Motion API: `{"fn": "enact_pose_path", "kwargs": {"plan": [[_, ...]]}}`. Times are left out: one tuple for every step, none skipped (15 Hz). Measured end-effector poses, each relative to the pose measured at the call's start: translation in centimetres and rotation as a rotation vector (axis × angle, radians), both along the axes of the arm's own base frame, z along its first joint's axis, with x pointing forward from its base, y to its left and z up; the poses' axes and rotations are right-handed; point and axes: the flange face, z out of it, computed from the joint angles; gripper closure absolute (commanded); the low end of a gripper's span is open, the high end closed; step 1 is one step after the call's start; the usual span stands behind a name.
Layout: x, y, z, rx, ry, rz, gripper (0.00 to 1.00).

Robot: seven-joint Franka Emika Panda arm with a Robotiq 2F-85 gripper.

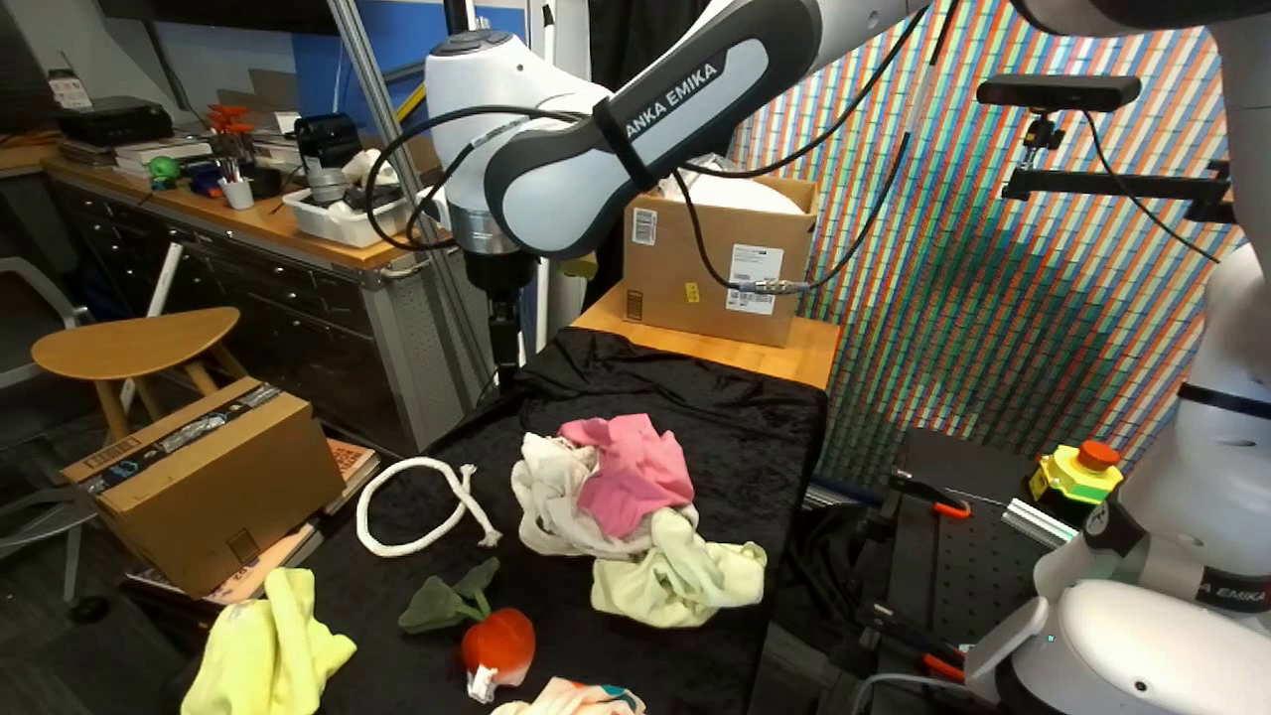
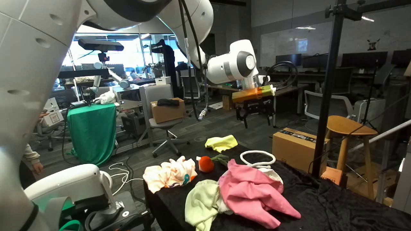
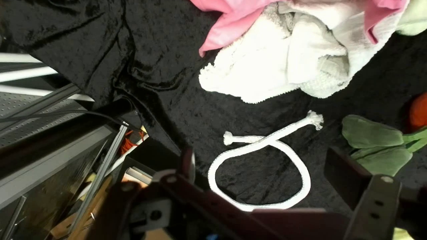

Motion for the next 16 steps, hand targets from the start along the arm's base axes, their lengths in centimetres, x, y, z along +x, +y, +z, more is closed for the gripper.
{"fn": "enact_pose_path", "kwargs": {"plan": [[-0.2,1.3,0.0,-0.014,0.004,0.015,0.00],[-0.4,2.7,0.0,-0.021,0.009,0.031,0.00],[-0.6,4.3,0.1,-0.028,0.009,0.045,0.00],[-0.8,5.9,0.1,-0.031,0.009,0.060,0.00],[-1.1,7.4,-0.1,-0.037,0.010,0.075,0.00],[-1.4,8.9,-0.3,-0.043,0.012,0.091,0.00],[-1.7,10.2,-0.5,-0.048,0.018,0.104,0.00],[-2.0,11.5,-0.9,-0.054,0.022,0.119,0.00],[-2.3,12.7,-1.2,-0.058,0.025,0.132,0.00],[-2.5,13.7,-1.6,-0.059,0.025,0.144,0.00],[-2.6,14.7,-1.9,-0.058,0.025,0.154,0.00],[-2.7,15.5,-2.2,-0.056,0.025,0.160,0.00],[-2.8,16.2,-2.5,-0.049,0.018,0.158,0.00],[-2.7,16.7,-2.8,-0.039,0.008,0.154,0.00],[-2.7,17.2,-3.1,-0.030,-0.001,0.150,0.00],[-2.6,17.5,-3.3,-0.021,-0.010,0.146,0.00]]}}
